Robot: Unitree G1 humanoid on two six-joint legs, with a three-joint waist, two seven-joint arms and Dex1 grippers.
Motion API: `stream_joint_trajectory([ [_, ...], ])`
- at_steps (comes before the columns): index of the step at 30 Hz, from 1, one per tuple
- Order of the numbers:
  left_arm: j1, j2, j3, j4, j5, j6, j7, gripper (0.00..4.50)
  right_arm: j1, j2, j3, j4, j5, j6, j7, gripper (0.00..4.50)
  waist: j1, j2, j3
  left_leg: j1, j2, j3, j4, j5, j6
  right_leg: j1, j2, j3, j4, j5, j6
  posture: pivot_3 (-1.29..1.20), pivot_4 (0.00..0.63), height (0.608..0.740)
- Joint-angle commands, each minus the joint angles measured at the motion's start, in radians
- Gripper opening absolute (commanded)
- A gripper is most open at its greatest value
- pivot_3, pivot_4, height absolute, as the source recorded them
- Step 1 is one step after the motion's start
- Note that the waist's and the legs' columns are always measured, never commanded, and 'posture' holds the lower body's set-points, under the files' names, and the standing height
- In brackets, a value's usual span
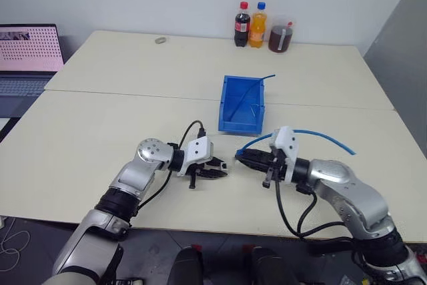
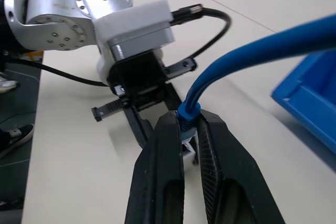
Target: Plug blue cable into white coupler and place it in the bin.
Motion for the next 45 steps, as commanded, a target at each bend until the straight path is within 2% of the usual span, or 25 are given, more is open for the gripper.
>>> stream_joint_trajectory([
  [1,0.018,-0.008,-0.024,-0.003,0.027,0.019,-0.012,0.81,-0.044,0.025,0.061,0.057,-0.064,-0.047,0.02,0.12,0.0,0.0,0.0,0.0,0.0,0.0,0.0,0.0,0.0,0.0,0.0,0.0,0.0,0.0,0.0,0.0,0.15,0.74],
  [10,0.025,-0.008,-0.026,-0.029,0.027,0.042,-0.017,0.8,-0.047,0.044,0.078,0.134,-0.131,-0.092,0.032,0.12,0.001,0.0,0.0,0.0,0.0,0.0,0.0,0.0,0.0,0.0,0.0,0.0,0.001,0.0,0.0,0.0,0.15,0.74],
  [21,0.026,-0.017,-0.026,-0.027,0.035,0.047,-0.002,0.8,-0.042,0.034,0.084,0.131,-0.153,-0.064,0.042,0.11,0.002,0.0,-0.001,0.001,0.0,0.0,0.0,0.0,0.0,0.0,0.0,0.0,0.001,0.0,-0.001,0.0,0.15,0.74],
  [29,0.026,-0.024,-0.023,-0.024,0.036,0.048,0.005,0.8,-0.062,0.034,0.135,0.144,-0.188,-0.037,0.059,0.11,0.002,0.001,-0.002,0.001,0.0,0.0,0.0,0.0,0.0,0.0,0.0,0.0,0.001,0.0,0.0,0.0,0.15,0.74],
  [39,0.03,-0.039,-0.018,-0.017,0.042,0.047,0.008,0.8,-0.15,-0.024,0.254,0.222,-0.24,0.069,0.182,0.11,0.002,0.008,-0.014,0.003,0.0,0.0,0.0,0.0,0.0,0.002,0.0,0.0,0.001,0.0,0.0,0.0,0.15,0.74],
  [45,0.044,-0.045,-0.006,-0.021,0.045,0.055,0.022,0.8,-0.151,-0.029,0.264,0.253,-0.27,0.062,0.191,0.11,0.002,0.009,-0.023,0.004,0.0,0.001,0.0,0.0,0.0,0.003,0.0,0.001,0.001,0.0,0.0,0.0,0.15,0.74],
])
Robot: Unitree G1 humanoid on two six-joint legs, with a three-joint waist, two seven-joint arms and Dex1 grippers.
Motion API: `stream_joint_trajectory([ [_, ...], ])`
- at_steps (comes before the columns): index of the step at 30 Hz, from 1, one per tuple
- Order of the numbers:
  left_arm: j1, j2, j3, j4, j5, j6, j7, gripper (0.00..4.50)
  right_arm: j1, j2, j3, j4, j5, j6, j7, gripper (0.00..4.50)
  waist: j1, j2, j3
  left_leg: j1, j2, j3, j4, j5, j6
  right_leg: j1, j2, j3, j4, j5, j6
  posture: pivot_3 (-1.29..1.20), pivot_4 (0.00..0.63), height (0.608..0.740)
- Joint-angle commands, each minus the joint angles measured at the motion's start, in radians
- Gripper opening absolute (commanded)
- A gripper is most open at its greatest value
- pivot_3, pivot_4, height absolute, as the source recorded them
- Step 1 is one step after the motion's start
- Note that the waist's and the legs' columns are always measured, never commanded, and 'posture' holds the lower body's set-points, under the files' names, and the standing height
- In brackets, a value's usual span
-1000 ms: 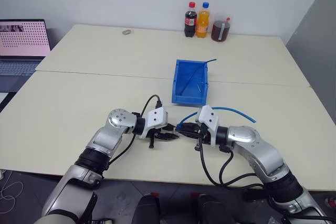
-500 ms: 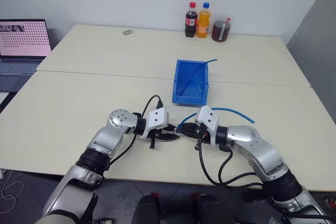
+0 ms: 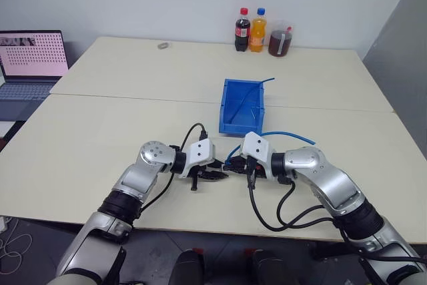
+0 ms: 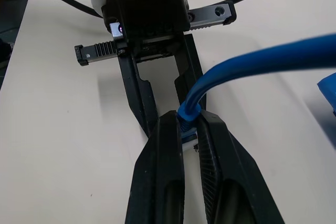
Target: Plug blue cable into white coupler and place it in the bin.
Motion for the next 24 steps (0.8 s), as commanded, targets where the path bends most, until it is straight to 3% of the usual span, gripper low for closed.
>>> stream_joint_trajectory([
  [1,0.021,-0.016,-0.018,-0.009,0.013,0.011,0.007,0.8,0.039,-0.018,0.077,0.058,-0.035,0.042,0.04,0.11,0.0,0.0,-0.002,0.0,0.0,0.0,0.0,0.0,0.0,0.001,0.0,0.0,0.0,0.0,0.0,0.0,0.15,0.74],
  [13,0.031,-0.03,-0.01,-0.012,0.005,0.0,0.001,0.8,0.082,0.081,-0.014,0.137,0.041,0.052,0.019,0.11,-0.002,-0.001,-0.01,0.005,0.0,0.001,-0.001,0.0,0.0,0.004,0.0,0.001,0.0,0.0,0.0,0.0,0.15,0.74],
  [21,0.033,-0.019,0.001,0.011,0.036,-0.019,0.029,0.8,0.079,0.078,-0.051,0.12,0.007,-0.023,-0.012,0.11,-0.003,-0.001,-0.01,0.009,0.0,0.002,-0.002,0.0,0.0,0.007,0.0,0.001,0.0,-0.001,-0.001,0.0,0.15,0.74],
  [24,0.035,0.0,0.015,0.013,0.031,-0.021,0.026,1.71,0.073,0.074,-0.093,0.09,0.013,-0.035,-0.036,0.11,-0.004,-0.001,-0.01,0.009,0.0,0.001,-0.002,0.0,0.0,0.007,0.0,0.001,0.0,-0.001,-0.001,0.0,0.15,0.74],
])
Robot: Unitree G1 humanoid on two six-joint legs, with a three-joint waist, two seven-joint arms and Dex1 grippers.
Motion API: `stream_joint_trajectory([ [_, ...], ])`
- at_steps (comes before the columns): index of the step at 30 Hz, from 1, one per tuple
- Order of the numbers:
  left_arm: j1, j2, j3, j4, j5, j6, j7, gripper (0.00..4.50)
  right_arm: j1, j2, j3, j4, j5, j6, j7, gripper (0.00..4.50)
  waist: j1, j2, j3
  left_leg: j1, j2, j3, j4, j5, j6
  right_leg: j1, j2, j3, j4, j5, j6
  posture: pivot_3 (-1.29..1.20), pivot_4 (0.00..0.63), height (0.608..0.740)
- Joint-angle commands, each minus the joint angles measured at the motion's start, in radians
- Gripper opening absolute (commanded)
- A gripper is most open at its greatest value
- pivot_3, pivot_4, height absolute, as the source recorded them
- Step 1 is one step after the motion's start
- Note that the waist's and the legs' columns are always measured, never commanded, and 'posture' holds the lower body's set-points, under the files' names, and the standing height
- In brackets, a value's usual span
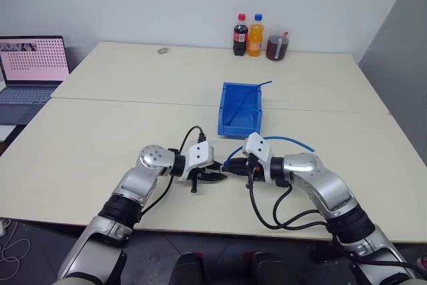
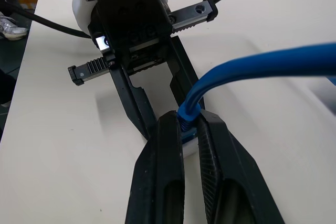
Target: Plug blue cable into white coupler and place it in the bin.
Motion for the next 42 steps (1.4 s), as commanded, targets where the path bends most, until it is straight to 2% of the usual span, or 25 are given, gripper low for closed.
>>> stream_joint_trajectory([
  [1,0.015,0.016,0.004,0.0,0.006,-0.008,-0.006,1.93,0.016,-0.014,-0.023,-0.002,-0.018,0.009,-0.029,0.11,-0.002,0.0,0.0,0.0,0.0,0.0,0.0,0.0,0.0,0.0,0.0,0.0,0.0,0.0,0.0,0.0,0.15,0.74],
  [8,0.067,0.067,0.114,-0.162,-0.081,0.085,0.04,3.38,0.034,-0.041,-0.114,-0.136,0.048,0.081,-0.056,0.11,-0.002,0.0,0.003,-0.007,0.001,0.0,0.0,0.0,0.0,-0.007,0.0,0.0,0.001,0.0,0.0,0.0,0.15,0.74],
  [14,0.099,0.092,0.215,-0.327,-0.098,0.205,0.176,4.5,0.024,-0.044,-0.237,-0.248,0.143,0.19,-0.094,0.11,-0.002,0.0,0.009,-0.01,0.001,0.0,0.0,0.0,0.0,-0.01,0.0,0.0,0.001,0.0,0.0,0.0,0.15,0.74],
  [18,0.07,0.068,0.261,-0.399,-0.093,0.29,0.304,4.5,-0.073,0.004,-0.357,-0.218,0.219,0.257,-0.167,0.11,-0.002,-0.001,0.011,-0.011,0.001,-0.001,0.0,0.0,0.0,-0.01,0.0,0.0,0.001,0.0,0.0,0.0,0.15,0.74],
  [21,0.045,0.056,0.26,-0.448,-0.11,0.348,0.341,4.5,-0.261,0.044,-0.409,0.015,0.207,0.218,-0.213,0.11,-0.006,0.0,0.019,-0.01,0.001,0.0,0.001,0.0,0.0,-0.011,0.0,0.0,0.003,0.0,0.0,0.0,0.15,0.74],
  [26,0.035,0.049,0.254,-0.427,-0.101,0.348,0.37,4.5,-0.507,0.077,-0.397,0.463,0.118,0.057,-0.229,0.11,-0.01,0.0,0.02,-0.009,0.001,0.0,0.0,0.0,0.0,-0.011,0.001,0.0,0.004,0.0,-0.002,0.0,0.15,0.74],
  [28,0.032,0.049,0.254,-0.42,-0.103,0.346,0.373,4.5,-0.579,0.057,-0.375,0.617,0.073,0.011,-0.209,0.82,-0.011,0.001,0.021,-0.009,0.001,0.001,-0.001,0.0,0.0,-0.012,0.001,0.0,0.004,0.002,-0.007,0.0,0.15,0.74],
  [29,0.031,0.05,0.257,-0.416,-0.105,0.344,0.375,4.5,-0.602,0.04,-0.358,0.668,0.053,-0.003,-0.184,0.98,-0.01,0.001,0.021,-0.01,0.001,0.001,-0.002,0.0,0.0,-0.013,0.001,0.001,0.004,0.002,-0.008,0.0,0.15,0.74],
  [31,0.032,0.059,0.266,-0.401,-0.106,0.337,0.374,4.5,-0.621,-0.007,-0.322,0.702,0.026,-0.004,-0.111,1.59,-0.003,0.001,0.021,-0.015,0.0,0.002,-0.001,0.0,0.0,-0.018,0.0,0.001,0.004,0.002,-0.008,0.0,0.15,0.74],
  [34,0.032,0.072,0.274,-0.379,-0.108,0.327,0.373,4.5,-0.616,-0.07,-0.288,0.697,0.002,0.004,-0.032,2.22,0.001,0.001,0.021,-0.023,0.0,0.002,-0.001,0.0,0.0,-0.026,0.0,0.001,0.006,0.003,-0.008,0.0,0.15,0.74],
  [37,0.023,0.082,0.283,-0.354,-0.114,0.323,0.371,4.5,-0.577,-0.149,-0.266,0.626,0.004,0.051,0.064,2.95,0.001,0.002,0.022,-0.025,0.0,0.003,-0.002,0.0,0.0,-0.028,-0.001,0.001,0.006,0.002,-0.009,0.0,0.15,0.74],
  [42,0.015,0.106,0.309,-0.303,-0.126,0.31,0.354,4.5,-0.426,-0.286,-0.249,0.322,0.068,0.198,0.191,4.09,0.002,0.002,0.022,-0.024,0.0,0.003,-0.001,0.0,0.0,-0.027,0.0,0.0,0.006,0.002,-0.01,0.0,0.15,0.74],
])
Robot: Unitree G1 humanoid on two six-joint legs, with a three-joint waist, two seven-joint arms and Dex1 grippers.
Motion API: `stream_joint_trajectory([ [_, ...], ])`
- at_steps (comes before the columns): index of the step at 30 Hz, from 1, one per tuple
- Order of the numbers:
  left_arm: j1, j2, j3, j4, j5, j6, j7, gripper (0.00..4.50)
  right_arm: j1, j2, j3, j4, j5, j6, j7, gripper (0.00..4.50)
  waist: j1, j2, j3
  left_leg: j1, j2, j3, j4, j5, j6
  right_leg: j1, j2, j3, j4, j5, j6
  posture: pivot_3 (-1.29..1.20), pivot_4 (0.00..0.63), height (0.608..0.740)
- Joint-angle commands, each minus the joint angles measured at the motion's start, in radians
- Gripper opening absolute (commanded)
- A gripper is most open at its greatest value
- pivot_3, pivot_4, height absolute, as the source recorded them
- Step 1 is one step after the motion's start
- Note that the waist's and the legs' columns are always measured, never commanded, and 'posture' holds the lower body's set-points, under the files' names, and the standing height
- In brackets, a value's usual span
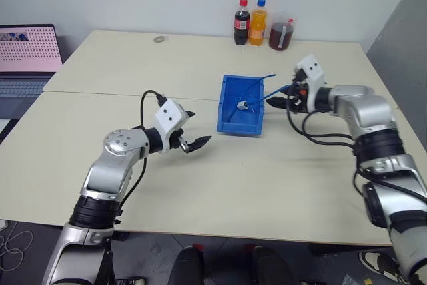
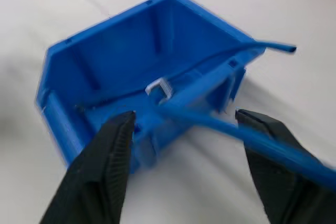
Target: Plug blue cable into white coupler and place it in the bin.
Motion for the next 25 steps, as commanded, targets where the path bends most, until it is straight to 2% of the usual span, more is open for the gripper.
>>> stream_joint_trajectory([
  [1,-0.022,0.019,0.053,0.035,-0.033,-0.012,-0.009,4.5,0.108,-0.084,0.01,-0.267,0.054,0.09,0.092,4.35,-0.003,0.0,0.0,0.0,0.0,0.0,0.0,0.0,0.0,0.0,0.0,0.0,0.0,0.0,0.0,0.0,0.15,0.74],
  [6,-0.011,0.055,0.094,0.069,-0.03,-0.015,0.007,4.5,0.29,-0.142,-0.032,-0.513,0.098,0.127,0.079,4.44,-0.008,0.0,0.0,0.001,0.0,-0.001,0.001,0.0,0.0,0.0,0.001,0.0,0.004,0.0,0.0,0.0,0.15,0.74],
  [10,0.037,0.077,0.164,0.033,-0.059,-0.002,0.034,4.5,0.414,-0.091,-0.182,-0.661,0.172,0.175,-0.043,4.44,-0.012,0.0,0.0,0.004,0.0,-0.001,0.002,0.0,0.0,0.001,0.001,0.001,0.007,-0.001,0.0,0.0,0.15,0.74],
  [14,0.095,0.105,0.19,-0.015,-0.086,0.044,0.025,4.5,0.502,-0.083,-0.286,-0.813,0.285,0.256,-0.071,4.44,-0.006,0.0,0.0,0.005,0.001,-0.001,0.002,0.0,0.0,0.002,0.001,0.0,0.008,-0.001,0.0,0.0,0.15,0.74],
  [18,0.117,0.115,0.198,-0.048,-0.106,0.079,0.036,4.5,0.499,-0.074,-0.38,-0.829,0.382,0.33,-0.116,4.44,-0.005,-0.001,0.0,0.005,0.001,-0.001,0.002,0.0,0.0,0.002,0.001,0.0,0.008,-0.001,0.002,0.0,0.15,0.74],
  [25,0.113,0.131,0.2,-0.086,-0.162,0.131,0.012,4.5,0.49,-0.125,-0.343,-0.762,0.352,0.286,-0.137,4.44,-0.005,-0.001,0.001,0.006,0.001,-0.001,0.003,0.0,0.0,0.003,0.001,0.001,0.008,-0.003,0.005,0.0,0.15,0.74],
])
